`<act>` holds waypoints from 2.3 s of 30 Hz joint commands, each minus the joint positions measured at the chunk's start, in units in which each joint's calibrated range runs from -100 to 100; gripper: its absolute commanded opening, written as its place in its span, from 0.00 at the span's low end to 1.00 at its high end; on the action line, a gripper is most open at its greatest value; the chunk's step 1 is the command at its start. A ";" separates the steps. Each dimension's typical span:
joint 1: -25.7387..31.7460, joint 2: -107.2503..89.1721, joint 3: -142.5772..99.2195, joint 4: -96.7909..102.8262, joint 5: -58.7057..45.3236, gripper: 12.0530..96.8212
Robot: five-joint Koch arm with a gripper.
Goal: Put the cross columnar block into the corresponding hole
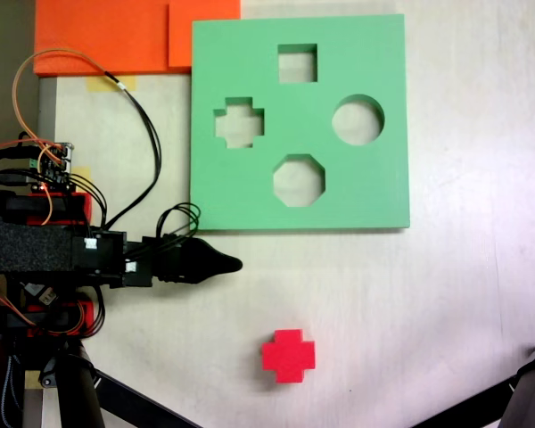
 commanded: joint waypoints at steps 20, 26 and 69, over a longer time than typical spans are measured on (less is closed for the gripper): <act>-0.20 -0.41 -0.98 -5.52 -0.29 0.44; 0.63 -0.41 -0.98 -5.52 0.59 0.44; -8.69 22.49 75.69 -84.48 33.75 0.66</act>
